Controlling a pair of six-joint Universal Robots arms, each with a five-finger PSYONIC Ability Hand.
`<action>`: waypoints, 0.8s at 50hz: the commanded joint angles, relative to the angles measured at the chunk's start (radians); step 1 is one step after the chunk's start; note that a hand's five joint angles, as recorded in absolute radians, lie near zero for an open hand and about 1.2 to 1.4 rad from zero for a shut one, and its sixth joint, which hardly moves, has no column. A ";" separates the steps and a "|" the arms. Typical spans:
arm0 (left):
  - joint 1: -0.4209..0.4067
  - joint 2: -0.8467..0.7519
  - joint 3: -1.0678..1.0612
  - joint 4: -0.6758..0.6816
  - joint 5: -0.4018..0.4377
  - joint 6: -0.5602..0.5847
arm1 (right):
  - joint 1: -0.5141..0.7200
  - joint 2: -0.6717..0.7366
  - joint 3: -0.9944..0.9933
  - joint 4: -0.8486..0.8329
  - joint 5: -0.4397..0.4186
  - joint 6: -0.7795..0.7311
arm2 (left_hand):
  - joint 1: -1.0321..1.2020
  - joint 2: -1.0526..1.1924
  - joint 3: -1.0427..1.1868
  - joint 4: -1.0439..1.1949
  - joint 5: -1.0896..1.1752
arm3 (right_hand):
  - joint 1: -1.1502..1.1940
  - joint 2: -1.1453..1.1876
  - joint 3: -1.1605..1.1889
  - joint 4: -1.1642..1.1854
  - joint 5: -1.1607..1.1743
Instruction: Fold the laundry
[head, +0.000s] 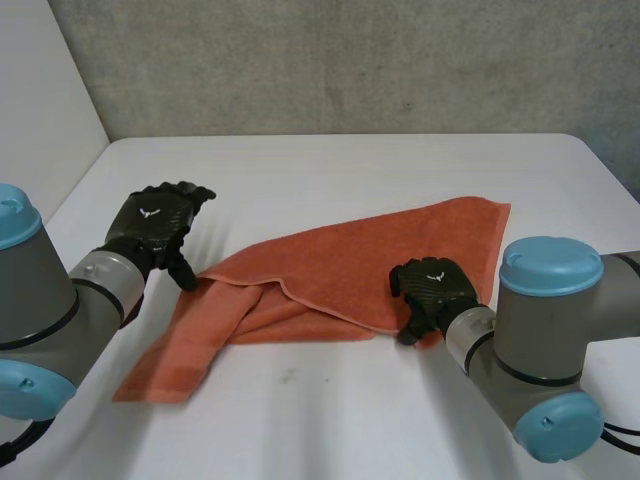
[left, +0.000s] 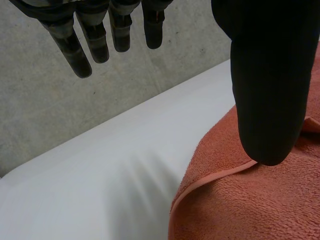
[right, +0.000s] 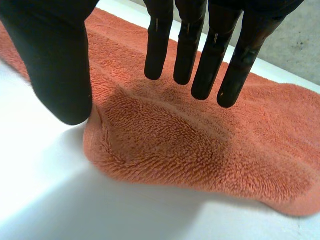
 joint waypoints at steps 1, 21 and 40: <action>-0.003 0.000 -0.001 0.001 0.000 0.000 | 0.000 -0.024 0.030 0.028 0.000 0.009 | 0.007 0.019 0.018 0.018 0.005 | -0.022 -0.100 -0.097 -0.095 -0.108; -0.006 0.000 -0.010 0.002 0.002 0.000 | -0.001 -0.008 0.067 -0.033 -0.005 -0.005 | 0.007 0.019 0.018 0.018 0.005 | 0.089 0.011 0.014 0.016 0.003; -0.003 0.000 -0.012 0.002 0.002 0.000 | -0.004 0.033 0.019 -0.081 -0.002 -0.005 | 0.007 0.019 0.018 0.018 0.005 | 0.365 0.286 0.290 0.292 0.279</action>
